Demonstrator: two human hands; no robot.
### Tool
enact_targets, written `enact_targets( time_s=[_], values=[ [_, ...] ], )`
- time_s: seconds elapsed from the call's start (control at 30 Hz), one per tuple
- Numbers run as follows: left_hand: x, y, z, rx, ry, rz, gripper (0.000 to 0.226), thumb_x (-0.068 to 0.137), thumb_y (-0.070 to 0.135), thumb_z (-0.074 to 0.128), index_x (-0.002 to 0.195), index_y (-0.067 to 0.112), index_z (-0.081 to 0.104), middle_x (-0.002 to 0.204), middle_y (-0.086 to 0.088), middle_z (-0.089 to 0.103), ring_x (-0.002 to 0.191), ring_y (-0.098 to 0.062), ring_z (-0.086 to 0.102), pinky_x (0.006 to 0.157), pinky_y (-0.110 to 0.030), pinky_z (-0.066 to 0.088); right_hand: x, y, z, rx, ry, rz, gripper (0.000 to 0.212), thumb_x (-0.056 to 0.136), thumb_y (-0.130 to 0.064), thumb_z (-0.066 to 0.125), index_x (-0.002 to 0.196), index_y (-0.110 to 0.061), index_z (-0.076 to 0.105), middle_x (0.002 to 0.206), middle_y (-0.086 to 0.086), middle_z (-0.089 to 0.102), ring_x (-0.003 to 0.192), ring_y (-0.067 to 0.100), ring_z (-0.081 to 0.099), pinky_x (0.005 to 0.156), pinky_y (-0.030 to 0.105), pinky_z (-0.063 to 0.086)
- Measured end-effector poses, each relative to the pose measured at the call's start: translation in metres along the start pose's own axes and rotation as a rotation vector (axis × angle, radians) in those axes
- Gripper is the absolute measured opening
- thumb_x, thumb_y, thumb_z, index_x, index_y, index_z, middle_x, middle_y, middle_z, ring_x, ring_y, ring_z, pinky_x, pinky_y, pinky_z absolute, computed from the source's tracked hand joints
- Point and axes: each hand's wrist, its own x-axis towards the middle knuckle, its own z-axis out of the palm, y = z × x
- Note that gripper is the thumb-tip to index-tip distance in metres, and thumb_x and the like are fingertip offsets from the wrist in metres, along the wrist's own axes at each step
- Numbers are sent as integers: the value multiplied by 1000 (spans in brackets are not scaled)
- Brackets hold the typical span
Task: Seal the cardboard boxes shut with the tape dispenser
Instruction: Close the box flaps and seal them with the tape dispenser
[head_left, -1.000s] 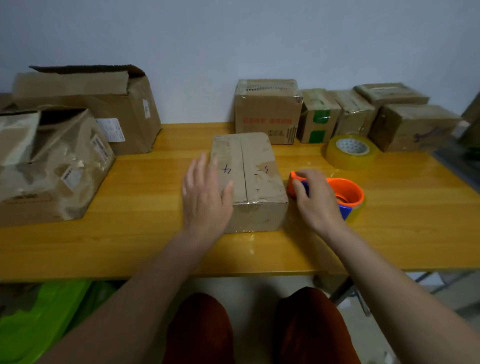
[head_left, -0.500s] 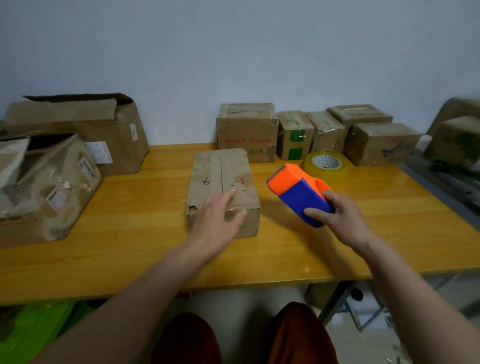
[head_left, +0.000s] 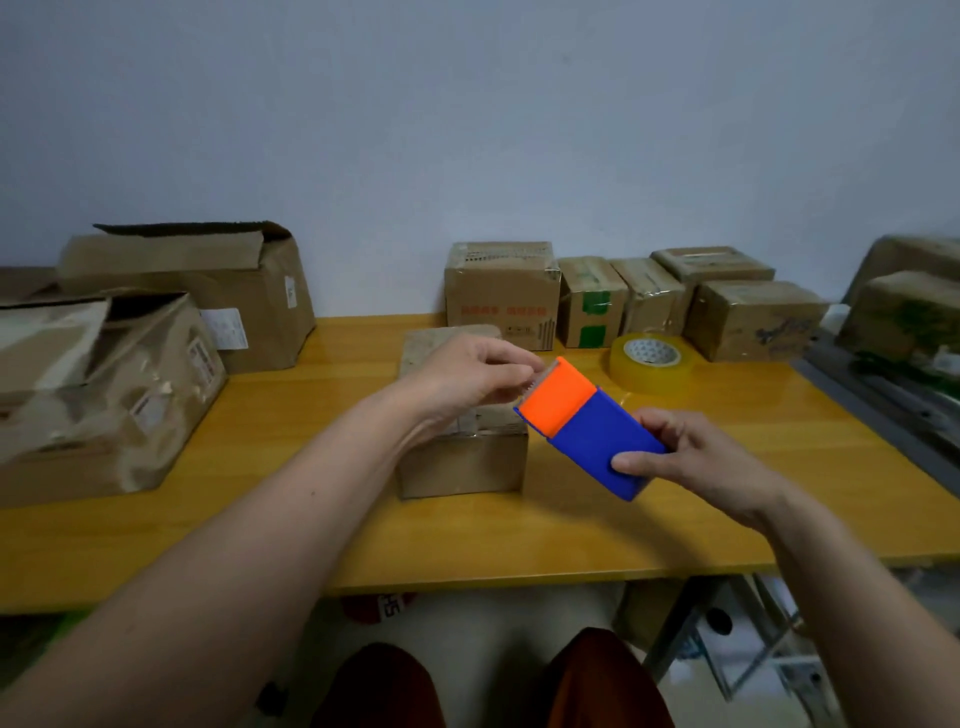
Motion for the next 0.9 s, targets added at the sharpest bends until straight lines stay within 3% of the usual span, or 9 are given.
enact_targets(
  time_s=[0.13, 0.27, 0.37, 0.43, 0.57, 0.67, 0.77, 0.9],
  values=[
    [-2, -12, -3, -78, 99, -41, 7, 87, 6, 67, 91, 5, 73, 86, -12, 72, 75, -16, 66, 70, -23, 57, 3, -9, 9, -16, -75, 50, 34, 72, -26, 74, 100, -10, 65, 95, 5, 72, 90, 19, 68, 75, 27, 53],
    [-3, -24, -4, -111, 165, -82, 9, 88, 12, 67, 80, 12, 70, 75, -3, 69, 62, -5, 63, 56, -17, 50, 8, -21, 25, -31, -180, 120, 26, 79, -21, 76, 99, -12, 61, 91, 4, 73, 82, 15, 70, 67, 21, 53],
    [-5, -30, -10, -185, 228, -158, 11, 90, 12, 65, 80, 12, 68, 68, -1, 67, 54, -3, 63, 50, -17, 51, 12, -31, 41, -51, -129, 118, 36, 73, -41, 72, 97, -16, 62, 78, -4, 72, 66, 8, 66, 56, 15, 48],
    [-9, -36, -13, -306, 246, -208, 14, 92, 7, 62, 79, 10, 67, 63, -1, 68, 53, -4, 64, 49, -19, 53, 14, -36, 47, -50, -101, 106, 44, 74, -51, 74, 100, -17, 64, 78, -4, 73, 65, 8, 67, 55, 14, 48],
    [-17, -43, -23, -398, 320, -229, 12, 89, 3, 64, 79, 9, 68, 60, 1, 68, 53, -5, 63, 49, -17, 51, 10, -42, 43, -125, -140, 59, 48, 73, -54, 69, 100, -14, 67, 79, 3, 73, 64, 12, 67, 56, 16, 49],
    [-22, -51, -45, -367, 456, -212, 1, 85, 7, 70, 84, 8, 71, 65, -2, 66, 60, -9, 61, 56, -19, 53, 7, -42, 36, -184, -173, 86, 52, 69, -54, 73, 97, -11, 66, 80, 5, 73, 69, 17, 69, 61, 22, 52],
    [-30, -60, -52, -324, 419, -193, 4, 85, 12, 71, 88, 11, 73, 68, 0, 68, 64, -10, 63, 60, -19, 53, 8, -43, 35, -209, -169, 105, 45, 68, -50, 72, 92, -12, 65, 78, 3, 73, 68, 14, 69, 58, 16, 50],
    [-36, -74, -46, -355, 472, -185, 12, 88, 8, 67, 99, 5, 73, 77, -4, 68, 69, -10, 64, 64, -19, 55, 15, -51, 38, -281, -143, 151, 53, 66, -57, 69, 91, -10, 65, 75, 2, 73, 64, 13, 69, 53, 14, 48]
  ],
)
